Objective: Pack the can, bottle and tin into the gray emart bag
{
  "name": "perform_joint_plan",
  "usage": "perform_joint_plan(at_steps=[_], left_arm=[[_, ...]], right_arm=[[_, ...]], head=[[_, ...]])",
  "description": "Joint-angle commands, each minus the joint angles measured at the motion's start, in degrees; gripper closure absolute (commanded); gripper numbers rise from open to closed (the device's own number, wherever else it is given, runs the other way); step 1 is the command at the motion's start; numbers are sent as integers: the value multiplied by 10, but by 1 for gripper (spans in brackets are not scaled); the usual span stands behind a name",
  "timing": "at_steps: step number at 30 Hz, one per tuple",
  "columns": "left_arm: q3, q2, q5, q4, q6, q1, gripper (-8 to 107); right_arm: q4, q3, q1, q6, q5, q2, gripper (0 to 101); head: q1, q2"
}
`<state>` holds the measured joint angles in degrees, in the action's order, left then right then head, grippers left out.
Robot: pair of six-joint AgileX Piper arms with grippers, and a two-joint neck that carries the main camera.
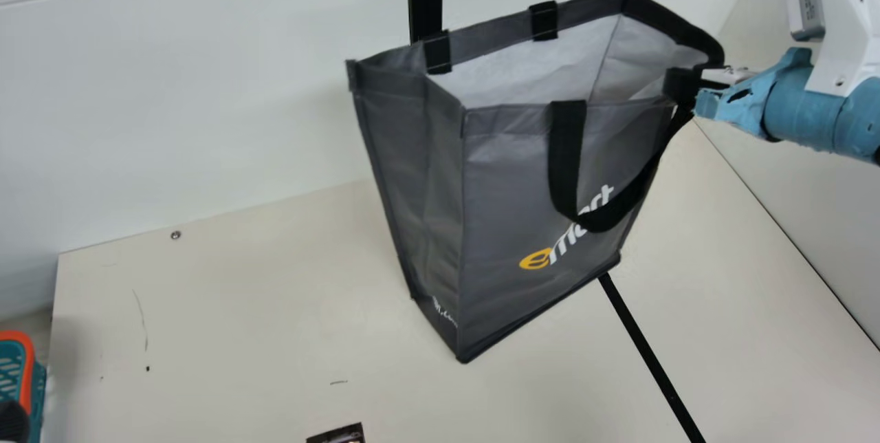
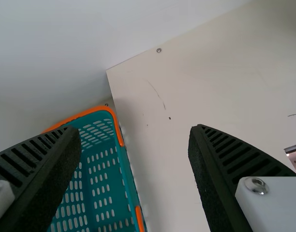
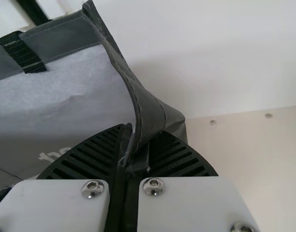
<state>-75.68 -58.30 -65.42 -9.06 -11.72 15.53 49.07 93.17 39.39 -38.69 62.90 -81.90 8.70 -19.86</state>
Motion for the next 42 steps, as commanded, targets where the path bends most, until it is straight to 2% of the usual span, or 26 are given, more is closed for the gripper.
perform_joint_plan(at_steps=[1,14,29,39,42], left_arm=[[0,0,0,0,0,0,9],[0,0,0,0,0,0,9],[0,0,0,0,0,0,9],[0,0,0,0,0,0,9],[0,0,0,0,0,0,9]], right_arm=[[-6,13,9,-1,-2,-7,101],[-25,110,79,14,13,-73,101],[-38,266,164,46,52,-181,101],[-53,360,198,66,70,-247,101],[-56,375,203,70,70,-258,91]], head=[[13,-1],[13,-1],[13,-1],[13,-1],[13,-1]])
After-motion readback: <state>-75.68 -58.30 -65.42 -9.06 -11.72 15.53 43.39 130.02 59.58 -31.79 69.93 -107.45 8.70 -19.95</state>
